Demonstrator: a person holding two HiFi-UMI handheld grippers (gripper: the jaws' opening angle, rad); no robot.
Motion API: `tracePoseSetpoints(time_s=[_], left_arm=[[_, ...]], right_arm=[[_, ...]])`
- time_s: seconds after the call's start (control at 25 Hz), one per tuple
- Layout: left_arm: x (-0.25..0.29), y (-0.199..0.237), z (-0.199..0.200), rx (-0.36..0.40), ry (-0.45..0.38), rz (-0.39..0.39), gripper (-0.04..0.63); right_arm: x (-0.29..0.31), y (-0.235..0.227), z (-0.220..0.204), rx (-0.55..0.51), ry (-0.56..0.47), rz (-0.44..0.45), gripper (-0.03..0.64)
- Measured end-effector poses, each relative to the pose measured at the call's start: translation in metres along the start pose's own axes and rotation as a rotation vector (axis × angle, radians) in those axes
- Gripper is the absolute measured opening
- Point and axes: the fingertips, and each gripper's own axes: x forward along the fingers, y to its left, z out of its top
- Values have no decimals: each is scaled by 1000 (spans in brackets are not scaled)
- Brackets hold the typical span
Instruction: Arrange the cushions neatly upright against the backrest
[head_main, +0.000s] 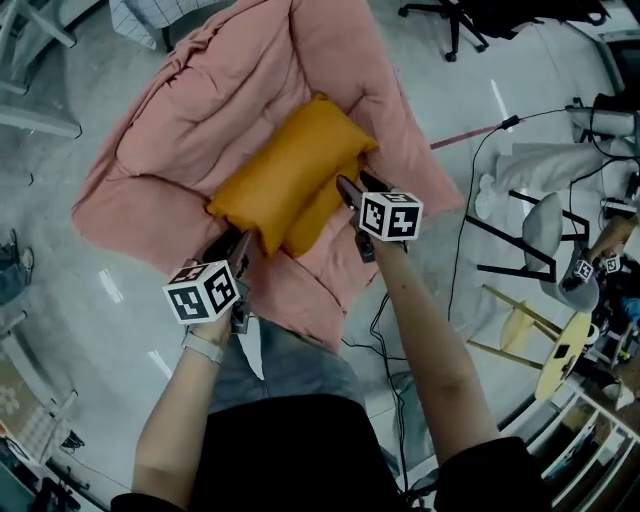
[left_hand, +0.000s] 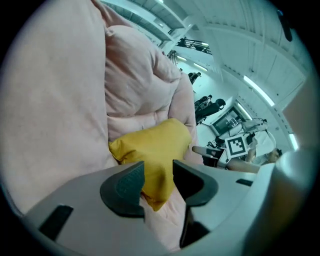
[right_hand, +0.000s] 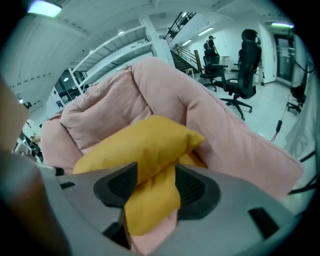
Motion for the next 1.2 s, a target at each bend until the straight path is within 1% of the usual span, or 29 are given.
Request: tracePoseSetpoints(time_s=[0.16,0.28,0.48,0.56,0.68,0.8,0.88,1.08,1.2], left_arm=[[-13,-7,-10,34,13,1,178],[-20,-8,-14,54,26,0,178],[-28,-12,-20,67,36,-9,178],[-29,-15,-22,86,46,-19,178],[-34,-17,-26,101,54,-29,178],[-39,-16,-30,107,63,-35,178],[-42,-14,-34,113,73,-34,176],[-50,-9,-43,110,81,-21,172],[-52,-7,-46,107,88,-19,169]], right_arm=[[-1,13,-67,-6,88,14,234],[4,29,-111,-24,159,47,246],[15,53,-169,-73,263,98,265],[23,56,-184,-87,292,99,267],[35,56,-200,-78,311,85,267],[48,55,-205,-61,314,78,268],[54,56,-205,-61,317,94,266],[60,70,-209,-82,327,148,140],[57,78,-210,-28,320,160,92]])
